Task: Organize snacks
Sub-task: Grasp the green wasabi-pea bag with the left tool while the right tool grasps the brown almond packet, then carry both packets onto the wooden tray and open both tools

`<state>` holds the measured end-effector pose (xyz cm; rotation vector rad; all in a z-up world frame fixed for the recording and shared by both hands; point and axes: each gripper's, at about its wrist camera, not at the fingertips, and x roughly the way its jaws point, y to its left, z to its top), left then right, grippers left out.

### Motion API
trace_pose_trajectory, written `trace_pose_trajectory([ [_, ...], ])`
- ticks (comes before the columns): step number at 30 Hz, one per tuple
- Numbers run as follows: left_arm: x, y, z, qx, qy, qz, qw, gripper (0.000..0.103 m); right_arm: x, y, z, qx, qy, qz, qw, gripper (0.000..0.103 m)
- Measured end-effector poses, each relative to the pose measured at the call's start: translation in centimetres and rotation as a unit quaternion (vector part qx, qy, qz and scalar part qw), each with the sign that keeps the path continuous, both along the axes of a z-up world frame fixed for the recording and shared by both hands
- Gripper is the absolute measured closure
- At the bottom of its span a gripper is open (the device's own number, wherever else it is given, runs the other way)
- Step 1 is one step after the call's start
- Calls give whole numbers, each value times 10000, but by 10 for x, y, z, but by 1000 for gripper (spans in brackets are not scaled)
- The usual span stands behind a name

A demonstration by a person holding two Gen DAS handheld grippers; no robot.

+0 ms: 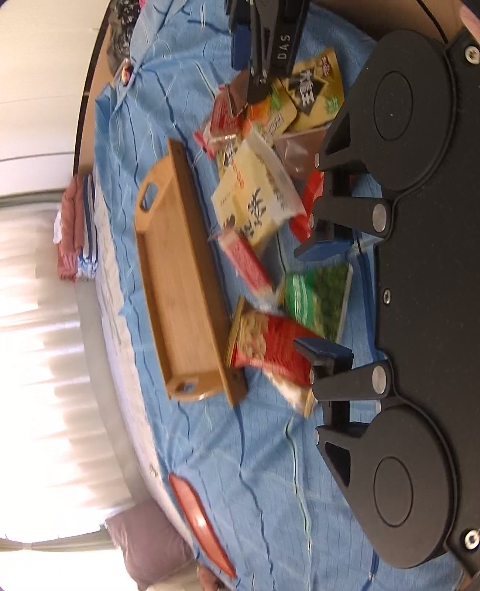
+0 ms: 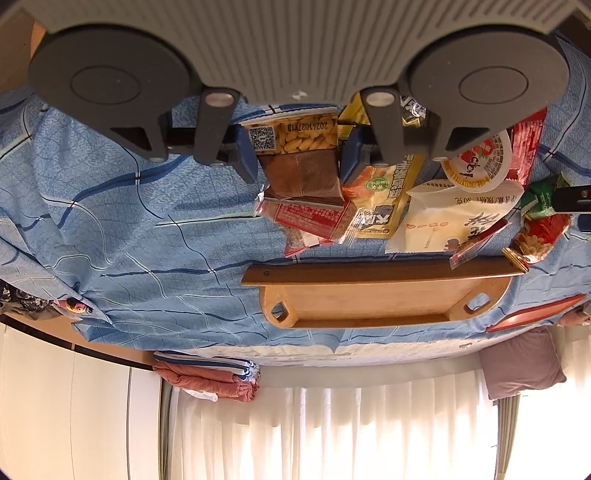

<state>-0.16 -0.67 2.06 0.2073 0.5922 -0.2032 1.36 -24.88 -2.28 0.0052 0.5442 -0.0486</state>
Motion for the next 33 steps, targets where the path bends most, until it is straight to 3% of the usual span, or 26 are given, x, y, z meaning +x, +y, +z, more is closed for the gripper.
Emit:
trace_pose_trajectory([
  [6,26,6,-16,-590,353,57,9976,60,6,-1,-2,-78,72,129,9999,47],
  [10,28,12,-14,-729,481,31,9962,57,15,-8,-1,70,162,229,9996,48],
  [14,27,23,-14,-1058,480,139,9931,21,10,-9,0,113,176,250,9995,49],
  [19,34,28,-19,-1251,705,167,9895,32,2,-8,-2,92,154,282,9994,46],
  [21,34,27,-17,-1280,739,180,9888,62,2,-9,-3,210,155,203,9995,47],
  [25,29,19,-10,-1143,700,226,9907,68,2,-8,-1,303,131,180,9993,53],
  [33,14,15,24,-1256,235,163,9917,69,-9,-11,18,745,-17,164,9971,54],
])
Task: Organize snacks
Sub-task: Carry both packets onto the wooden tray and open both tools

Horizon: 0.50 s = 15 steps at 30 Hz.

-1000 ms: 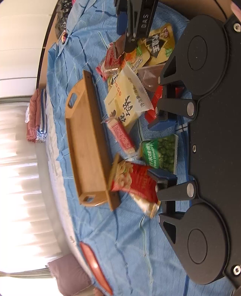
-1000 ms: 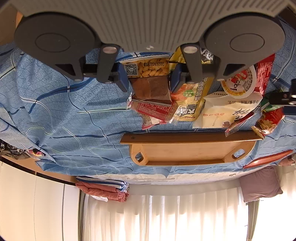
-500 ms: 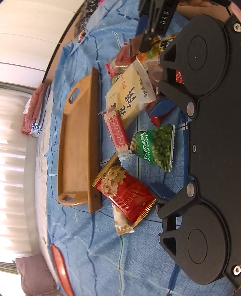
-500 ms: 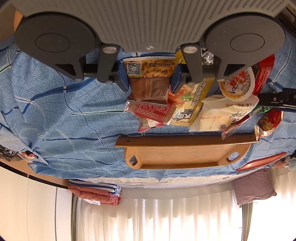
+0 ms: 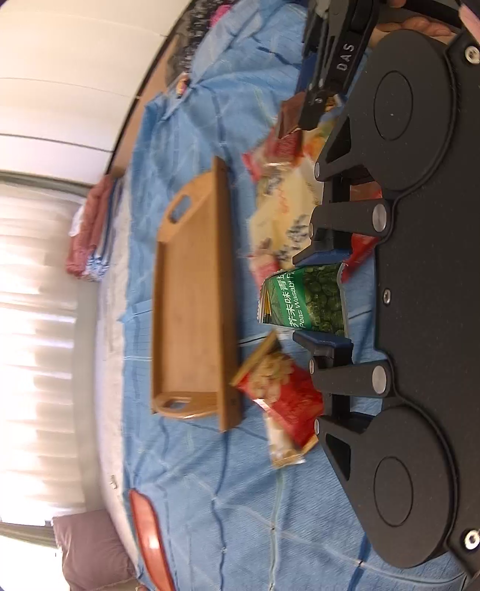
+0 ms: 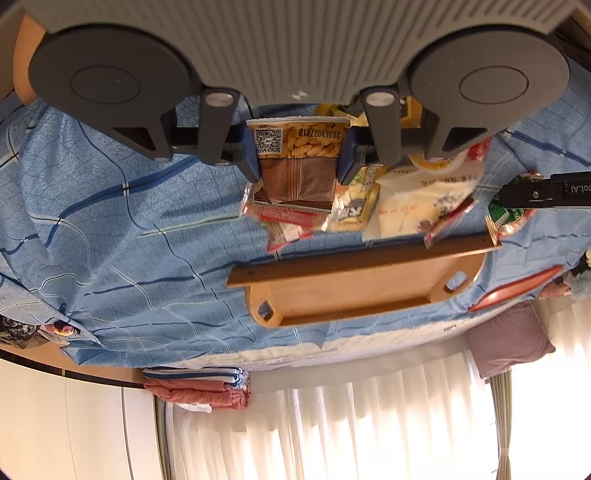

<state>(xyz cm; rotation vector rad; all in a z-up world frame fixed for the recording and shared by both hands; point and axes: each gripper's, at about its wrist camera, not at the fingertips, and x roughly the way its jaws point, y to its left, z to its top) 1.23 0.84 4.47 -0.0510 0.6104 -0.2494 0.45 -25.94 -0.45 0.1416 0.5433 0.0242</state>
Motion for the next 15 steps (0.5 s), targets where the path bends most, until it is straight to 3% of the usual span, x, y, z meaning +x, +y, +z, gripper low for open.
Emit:
trace_pose_trajectory([
  [8,43,2,42,116,-231,212,9994,69,29,-15,43,440,-206,122,9987,54],
  [15,106,3,66,-111,72,251,9996,69,88,-13,69,570,-52,410,9975,54],
])
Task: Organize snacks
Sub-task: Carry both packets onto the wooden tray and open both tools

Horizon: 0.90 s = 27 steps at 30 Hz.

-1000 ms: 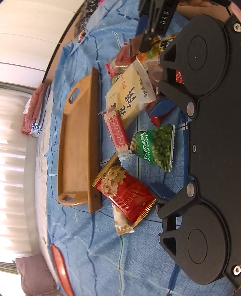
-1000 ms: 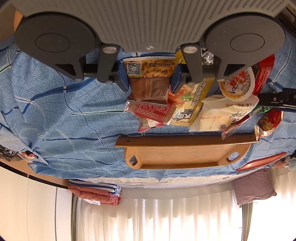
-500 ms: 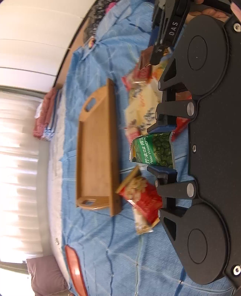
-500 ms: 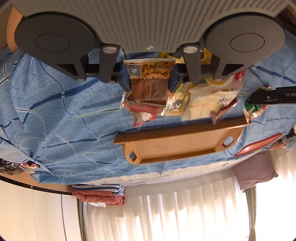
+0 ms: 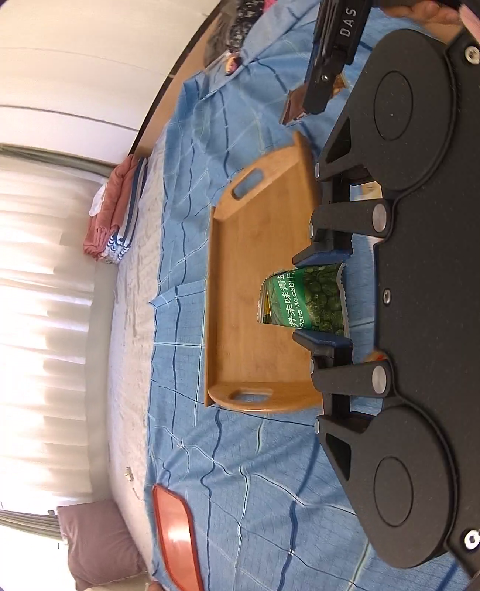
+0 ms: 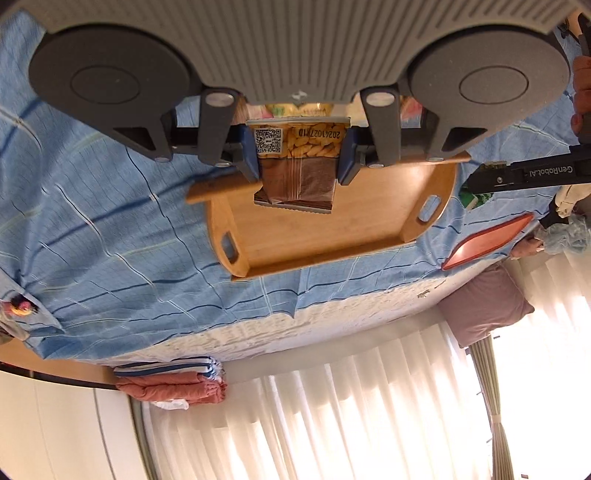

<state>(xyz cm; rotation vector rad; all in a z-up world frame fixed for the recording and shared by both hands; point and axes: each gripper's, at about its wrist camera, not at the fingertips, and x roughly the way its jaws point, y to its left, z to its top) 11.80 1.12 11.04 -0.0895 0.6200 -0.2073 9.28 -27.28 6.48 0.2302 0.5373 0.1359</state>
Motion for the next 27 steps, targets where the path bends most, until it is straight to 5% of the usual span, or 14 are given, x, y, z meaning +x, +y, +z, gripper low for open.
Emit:
trace_pose_trajectory([
  [27,169,-12,-23,205,930,284,9951,69,170,4,4,-263,874,142,9957,54],
])
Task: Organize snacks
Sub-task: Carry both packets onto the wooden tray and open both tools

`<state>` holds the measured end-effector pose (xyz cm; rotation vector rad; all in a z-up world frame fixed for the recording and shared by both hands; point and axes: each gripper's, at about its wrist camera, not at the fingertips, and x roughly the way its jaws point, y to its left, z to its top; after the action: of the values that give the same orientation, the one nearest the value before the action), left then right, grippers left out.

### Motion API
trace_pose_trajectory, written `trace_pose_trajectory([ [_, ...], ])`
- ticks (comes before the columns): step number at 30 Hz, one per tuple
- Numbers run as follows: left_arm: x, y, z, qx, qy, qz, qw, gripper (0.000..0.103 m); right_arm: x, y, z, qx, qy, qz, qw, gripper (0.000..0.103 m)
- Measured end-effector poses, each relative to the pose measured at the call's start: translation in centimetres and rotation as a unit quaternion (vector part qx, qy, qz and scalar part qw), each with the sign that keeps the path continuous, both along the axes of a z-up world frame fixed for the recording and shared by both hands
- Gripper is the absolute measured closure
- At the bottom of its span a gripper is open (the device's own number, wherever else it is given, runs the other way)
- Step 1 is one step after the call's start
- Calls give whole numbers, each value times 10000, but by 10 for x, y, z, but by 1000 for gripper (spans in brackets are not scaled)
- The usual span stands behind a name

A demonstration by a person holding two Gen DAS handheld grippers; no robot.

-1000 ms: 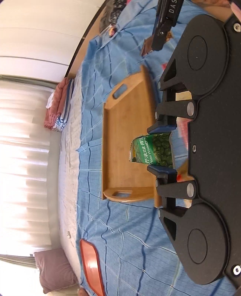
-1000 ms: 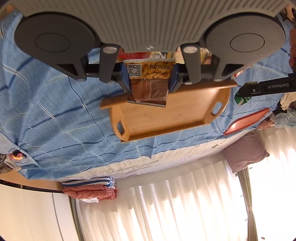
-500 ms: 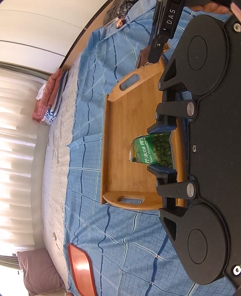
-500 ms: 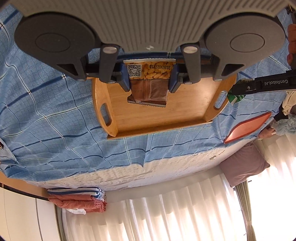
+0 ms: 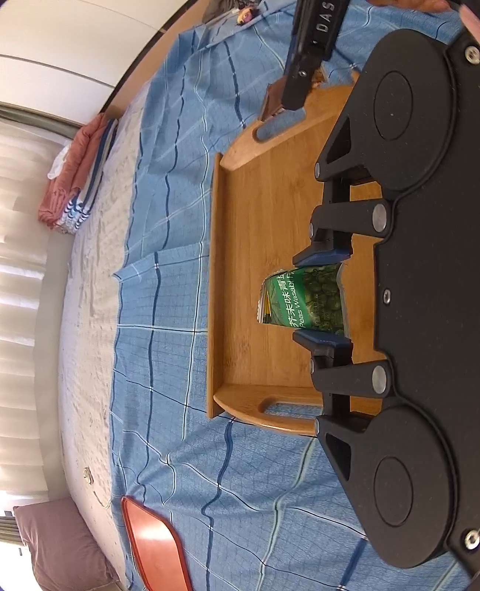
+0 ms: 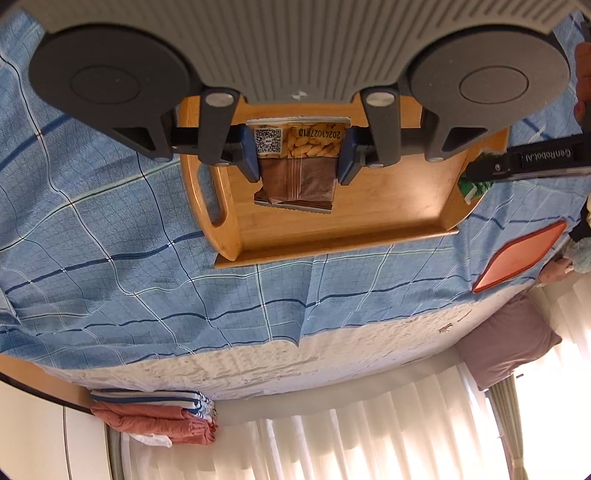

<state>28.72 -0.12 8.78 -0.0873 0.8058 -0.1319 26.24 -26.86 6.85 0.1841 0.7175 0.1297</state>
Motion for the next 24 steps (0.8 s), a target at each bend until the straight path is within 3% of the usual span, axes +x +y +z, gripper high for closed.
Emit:
trace_pose_trajectory([
  [13,78,3,-36,38,347,114,9993,69,82,13,-28,-401,456,6,9982,54],
  [24,92,-5,-63,312,539,96,9980,69,99,23,-59,-567,764,76,9954,54],
])
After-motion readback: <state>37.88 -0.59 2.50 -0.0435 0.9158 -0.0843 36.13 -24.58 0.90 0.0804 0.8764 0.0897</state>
